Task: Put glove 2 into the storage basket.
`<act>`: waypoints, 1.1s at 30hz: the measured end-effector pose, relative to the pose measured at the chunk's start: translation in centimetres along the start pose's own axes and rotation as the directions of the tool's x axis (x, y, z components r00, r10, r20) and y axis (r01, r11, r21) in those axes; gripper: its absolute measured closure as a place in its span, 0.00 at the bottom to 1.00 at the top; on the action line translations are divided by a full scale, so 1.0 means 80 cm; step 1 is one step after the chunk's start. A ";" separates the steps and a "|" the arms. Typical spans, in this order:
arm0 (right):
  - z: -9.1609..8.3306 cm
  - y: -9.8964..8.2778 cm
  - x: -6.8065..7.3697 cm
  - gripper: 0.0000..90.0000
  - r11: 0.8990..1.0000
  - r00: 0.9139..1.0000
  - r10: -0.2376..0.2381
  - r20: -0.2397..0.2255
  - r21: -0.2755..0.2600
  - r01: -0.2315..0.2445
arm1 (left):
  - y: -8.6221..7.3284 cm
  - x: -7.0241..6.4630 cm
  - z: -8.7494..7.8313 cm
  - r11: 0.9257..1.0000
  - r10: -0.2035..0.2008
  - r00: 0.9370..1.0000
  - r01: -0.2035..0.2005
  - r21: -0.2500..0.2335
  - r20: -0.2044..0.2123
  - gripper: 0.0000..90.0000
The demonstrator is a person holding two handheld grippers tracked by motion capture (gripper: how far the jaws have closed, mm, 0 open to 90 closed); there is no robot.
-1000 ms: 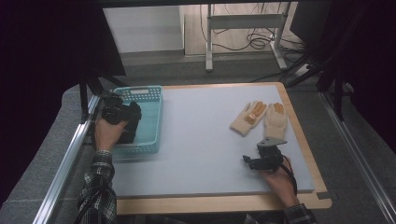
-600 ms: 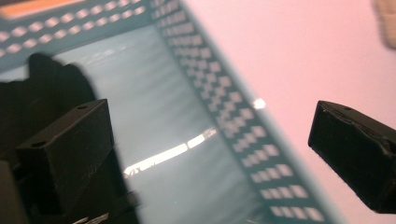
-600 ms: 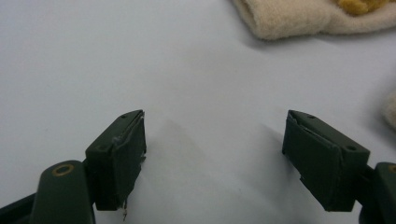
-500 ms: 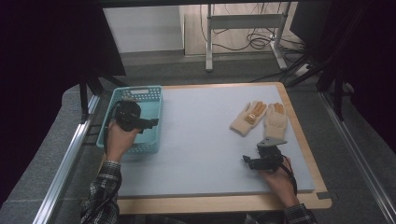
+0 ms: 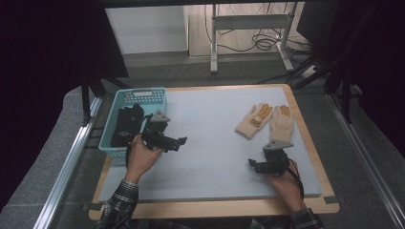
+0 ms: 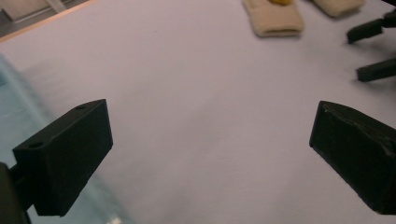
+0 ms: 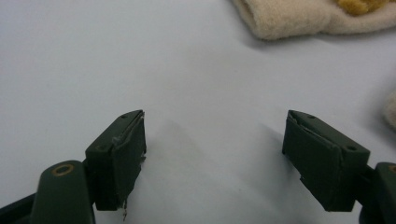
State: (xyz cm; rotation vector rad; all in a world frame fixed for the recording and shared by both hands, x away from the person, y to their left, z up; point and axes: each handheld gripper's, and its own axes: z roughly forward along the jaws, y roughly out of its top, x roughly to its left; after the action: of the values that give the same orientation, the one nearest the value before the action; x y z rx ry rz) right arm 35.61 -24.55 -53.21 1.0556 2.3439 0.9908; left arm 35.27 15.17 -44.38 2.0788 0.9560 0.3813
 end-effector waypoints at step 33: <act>0.000 0.000 0.000 0.23 1.000 1.000 0.004 -0.003 0.001 -0.004 | -0.106 -0.051 0.082 0.993 0.001 1.000 0.002 0.121 -0.022 0.00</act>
State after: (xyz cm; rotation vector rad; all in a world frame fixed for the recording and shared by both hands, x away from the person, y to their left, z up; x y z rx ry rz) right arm 35.60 -24.56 -53.19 1.0597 2.3466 0.9931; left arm 31.89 11.96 -54.82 2.1882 1.0152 0.3546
